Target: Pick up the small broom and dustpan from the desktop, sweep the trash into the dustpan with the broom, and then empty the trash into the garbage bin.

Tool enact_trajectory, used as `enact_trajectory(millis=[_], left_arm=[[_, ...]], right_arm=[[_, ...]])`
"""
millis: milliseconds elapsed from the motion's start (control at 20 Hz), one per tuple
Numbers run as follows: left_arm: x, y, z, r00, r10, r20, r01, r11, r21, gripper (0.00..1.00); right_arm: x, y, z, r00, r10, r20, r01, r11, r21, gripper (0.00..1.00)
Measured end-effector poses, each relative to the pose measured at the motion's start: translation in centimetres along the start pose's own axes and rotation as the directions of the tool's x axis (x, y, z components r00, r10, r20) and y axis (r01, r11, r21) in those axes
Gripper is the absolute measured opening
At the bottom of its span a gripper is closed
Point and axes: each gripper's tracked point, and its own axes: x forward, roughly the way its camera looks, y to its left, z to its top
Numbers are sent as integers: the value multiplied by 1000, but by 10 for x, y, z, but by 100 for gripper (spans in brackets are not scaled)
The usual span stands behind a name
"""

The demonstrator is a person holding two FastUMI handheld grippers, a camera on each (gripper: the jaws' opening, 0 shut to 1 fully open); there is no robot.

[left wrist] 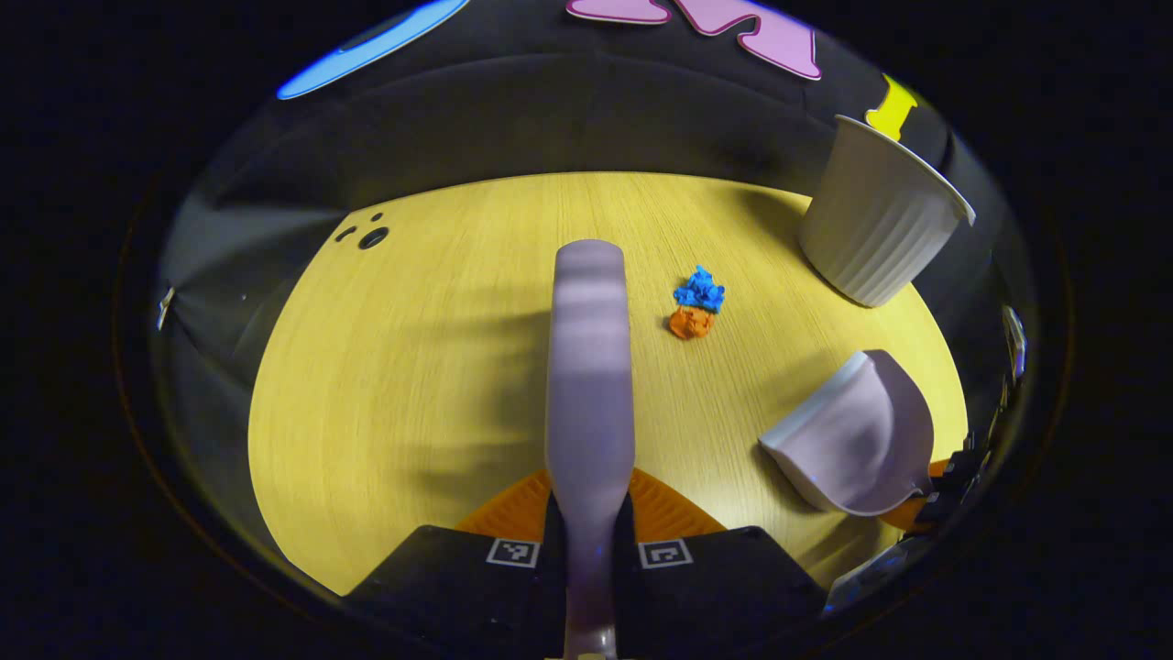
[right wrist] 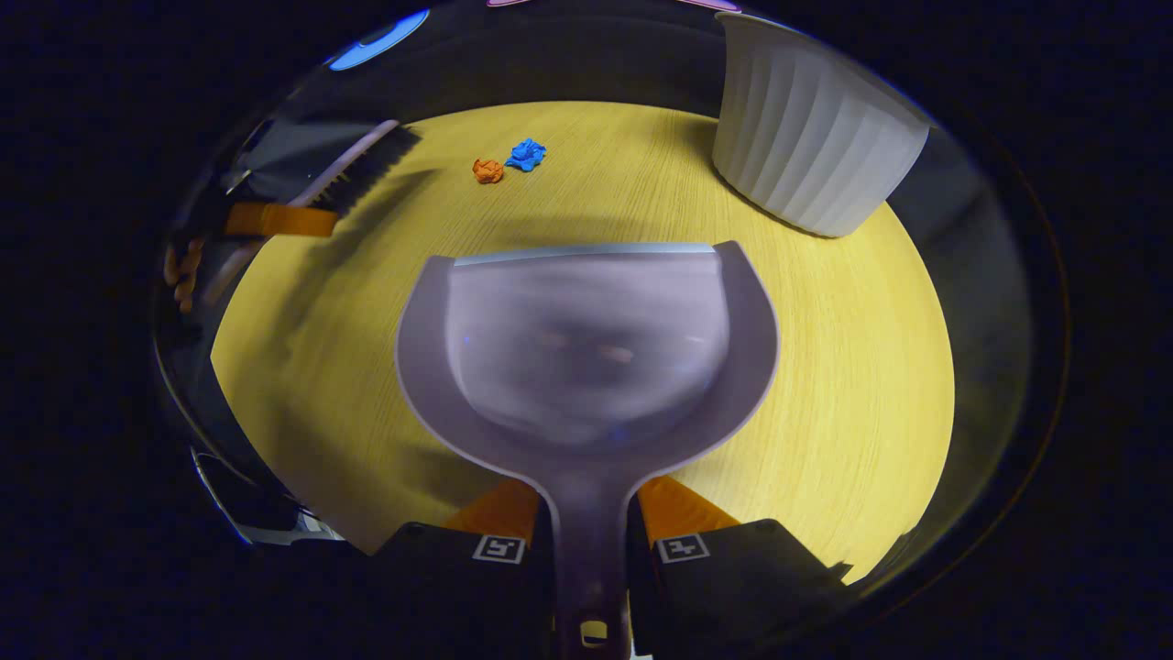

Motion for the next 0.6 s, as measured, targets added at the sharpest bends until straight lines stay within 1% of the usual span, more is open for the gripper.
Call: enact_trajectory(millis=[100, 200, 250, 350, 450, 500, 600], left_arm=[[19, -3, 20, 1000, -11, -21, 11, 1000, 24, 25], [36, -7, 36, 998, -36, -49, 39, 997, 62, 25], [46, -8, 44, 997, -44, -61, 49, 995, 92, 25], [64, -5, 56, 996, -31, -82, 45, 982, 182, 25], [75, -6, 67, 995, -18, -100, 46, 956, 288, 25], [78, -11, 70, 993, -23, -114, 61, 937, 343, 24], [83, -24, 73, 986, -56, -155, 119, 893, 435, 25]], right_arm=[[-4, -10, -2, 1000, 8, -6, -8, 1000, -12, 37], [-10, -15, -4, 1000, 24, -12, -24, 999, -21, 37], [-11, -18, -3, 999, 34, -15, -35, 999, -28, 37], [-13, -24, -2, 999, 43, -18, -44, 998, -50, 37], [-14, -27, -2, 999, 45, -22, -47, 997, -67, 37], [-13, -27, -2, 998, 50, -26, -51, 996, -71, 37], [-11, -26, -4, 998, 58, -38, -61, 995, -81, 37]])
